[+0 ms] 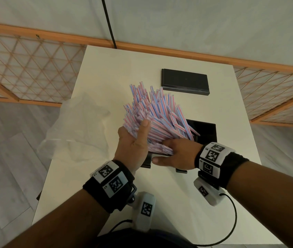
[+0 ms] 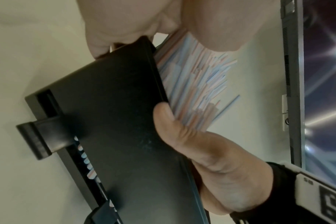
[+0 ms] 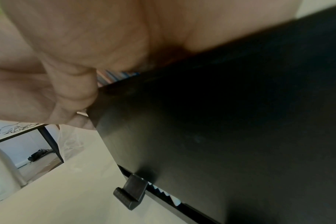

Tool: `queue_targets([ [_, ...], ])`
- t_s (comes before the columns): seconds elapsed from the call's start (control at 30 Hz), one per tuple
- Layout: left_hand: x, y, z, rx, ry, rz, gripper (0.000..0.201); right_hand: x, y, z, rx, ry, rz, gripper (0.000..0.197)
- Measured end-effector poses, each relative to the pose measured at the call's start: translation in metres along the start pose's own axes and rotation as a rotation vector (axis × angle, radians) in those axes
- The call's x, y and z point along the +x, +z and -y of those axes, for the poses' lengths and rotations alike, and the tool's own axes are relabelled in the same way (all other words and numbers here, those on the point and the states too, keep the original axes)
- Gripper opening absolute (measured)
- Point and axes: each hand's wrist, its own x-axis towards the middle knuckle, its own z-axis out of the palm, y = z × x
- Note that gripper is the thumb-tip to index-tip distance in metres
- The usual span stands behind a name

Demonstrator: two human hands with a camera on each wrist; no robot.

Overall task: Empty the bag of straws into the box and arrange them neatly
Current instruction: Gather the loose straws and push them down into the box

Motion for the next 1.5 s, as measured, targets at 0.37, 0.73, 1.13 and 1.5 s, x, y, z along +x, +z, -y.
queue_targets([
  [0.37, 0.015, -0.012, 0.024, 0.085, 0.032, 0.034, 0.107, 0.012, 0.005, 0.003, -0.005, -0.066, -0.234, 0.068],
  [0.73, 0.008, -0.011, 0.013, 0.126, 0.055, 0.115, 0.114, 0.005, 0.007, 0.006, 0.150, -0.171, -0.326, 0.060],
  [1.13, 0.002, -0.015, 0.005, -0.178, -0.025, 0.137, 0.074, -0.014, 0.000, -0.009, 0.053, -0.100, -0.241, 0.044],
  [1.5, -0.003, -0.008, -0.003, -0.171, -0.058, 0.178, 0.061, 0.003, 0.005, 0.006, 0.030, -0.137, -0.175, 0.039],
])
